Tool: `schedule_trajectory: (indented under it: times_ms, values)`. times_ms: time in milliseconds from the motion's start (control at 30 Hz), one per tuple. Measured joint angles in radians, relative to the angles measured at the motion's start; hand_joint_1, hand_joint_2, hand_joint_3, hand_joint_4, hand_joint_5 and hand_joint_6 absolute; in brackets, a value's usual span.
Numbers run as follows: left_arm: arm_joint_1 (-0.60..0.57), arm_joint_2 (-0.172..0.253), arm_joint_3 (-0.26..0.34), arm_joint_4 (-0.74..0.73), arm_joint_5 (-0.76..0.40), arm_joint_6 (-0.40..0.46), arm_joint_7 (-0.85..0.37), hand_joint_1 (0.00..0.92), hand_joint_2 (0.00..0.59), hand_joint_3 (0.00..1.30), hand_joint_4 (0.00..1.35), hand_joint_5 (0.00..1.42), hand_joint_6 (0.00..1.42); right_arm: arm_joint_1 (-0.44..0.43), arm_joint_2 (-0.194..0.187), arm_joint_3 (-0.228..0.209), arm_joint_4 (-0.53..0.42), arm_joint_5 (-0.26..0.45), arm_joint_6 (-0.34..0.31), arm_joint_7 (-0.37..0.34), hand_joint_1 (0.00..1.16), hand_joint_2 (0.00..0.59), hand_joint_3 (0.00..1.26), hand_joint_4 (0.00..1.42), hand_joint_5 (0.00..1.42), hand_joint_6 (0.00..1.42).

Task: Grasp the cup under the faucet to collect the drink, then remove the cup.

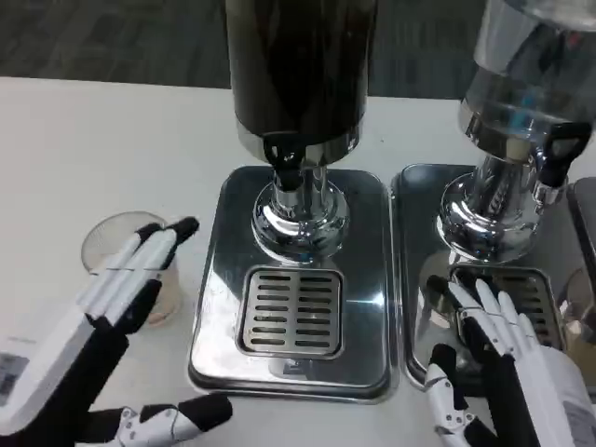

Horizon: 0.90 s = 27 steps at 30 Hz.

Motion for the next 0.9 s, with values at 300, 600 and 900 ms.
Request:
schedule_trajectory:
  times_ms: [300, 600, 900]
  values:
    - [-0.113, -0.001, 0.036, 0.098, -0.049, -0.004, 0.003, 0.0, 0.06, 0.0, 0.0, 0.0, 0.17, -0.003, -0.017, -0.022, 0.003, 0.032, -0.004, 0.001, 0.3, 0.586, 0.16, 0.04, 0.0, 0.0]
    - [-0.209, 0.005, 0.05, 0.212, -0.079, -0.004, 0.002, 0.0, 0.022, 0.0, 0.0, 0.02, 0.19, -0.001, -0.029, -0.027, 0.002, 0.052, -0.004, 0.013, 0.3, 0.586, 0.16, 0.05, 0.0, 0.0]
    - [-0.338, 0.049, 0.025, 0.386, -0.118, -0.006, -0.029, 0.0, 0.001, 0.0, 0.0, 0.04, 0.21, 0.008, -0.024, -0.026, -0.001, 0.056, -0.002, 0.022, 0.31, 0.586, 0.18, 0.05, 0.01, 0.0]
